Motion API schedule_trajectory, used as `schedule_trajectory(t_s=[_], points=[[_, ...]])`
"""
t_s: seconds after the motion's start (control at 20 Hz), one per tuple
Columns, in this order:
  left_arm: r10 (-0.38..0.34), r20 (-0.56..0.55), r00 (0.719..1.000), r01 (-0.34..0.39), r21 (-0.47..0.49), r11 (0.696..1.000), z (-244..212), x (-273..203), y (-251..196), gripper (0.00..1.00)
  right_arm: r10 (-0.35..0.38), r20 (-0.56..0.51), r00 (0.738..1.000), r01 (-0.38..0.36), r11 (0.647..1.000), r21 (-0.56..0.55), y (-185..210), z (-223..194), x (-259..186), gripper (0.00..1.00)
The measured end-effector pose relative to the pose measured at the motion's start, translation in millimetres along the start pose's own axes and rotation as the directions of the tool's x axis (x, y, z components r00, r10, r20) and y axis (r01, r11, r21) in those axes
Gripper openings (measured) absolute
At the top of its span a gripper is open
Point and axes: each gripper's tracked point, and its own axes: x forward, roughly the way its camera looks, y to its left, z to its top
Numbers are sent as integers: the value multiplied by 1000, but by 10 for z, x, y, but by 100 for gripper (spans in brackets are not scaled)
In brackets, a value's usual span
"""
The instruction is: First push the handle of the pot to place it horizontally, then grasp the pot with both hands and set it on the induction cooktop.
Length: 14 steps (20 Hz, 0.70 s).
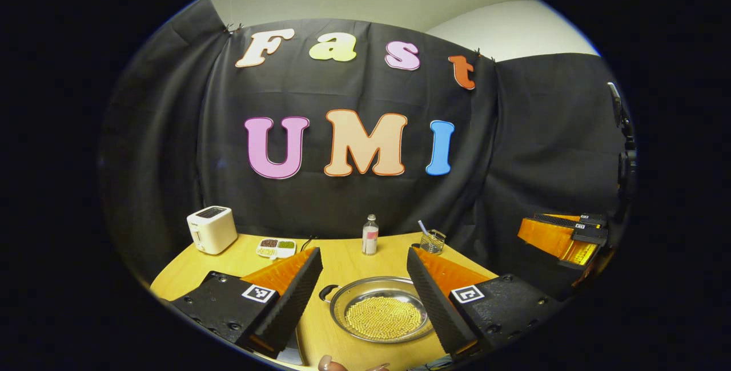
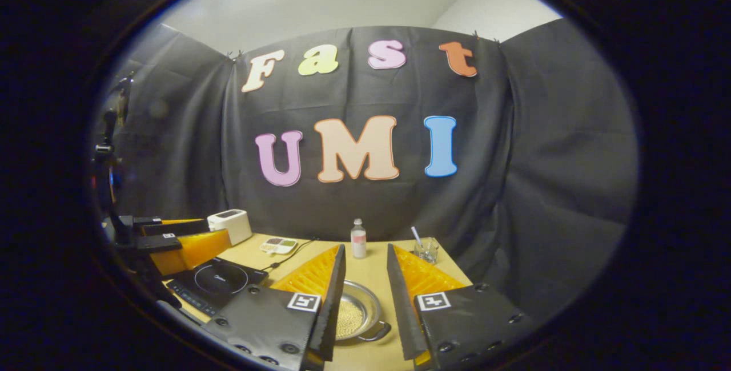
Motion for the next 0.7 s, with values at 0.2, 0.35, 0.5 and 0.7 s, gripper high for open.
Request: schedule_trajectory(t_s=[0.2,0.35,0.5,0.7], points=[[1,-8,1000,-1,-1,1000,-23,-2,69,93,-15,3,1000,15,1000,-12,33,8,-35,14],[1,-12,1000,-1,-6,1000,-48,-1,100,96,-17,-29,999,16,999,-28,2,-146,153,14],[-3,-25,1000,3,-10,1000,-101,-7,125,96,2,-85,996,-3,1000,-12,65,-288,27,0],[-1,-45,999,0,-31,1000,-161,11,157,96,29,-175,984,-32,999,-18,80,-548,15,0]])
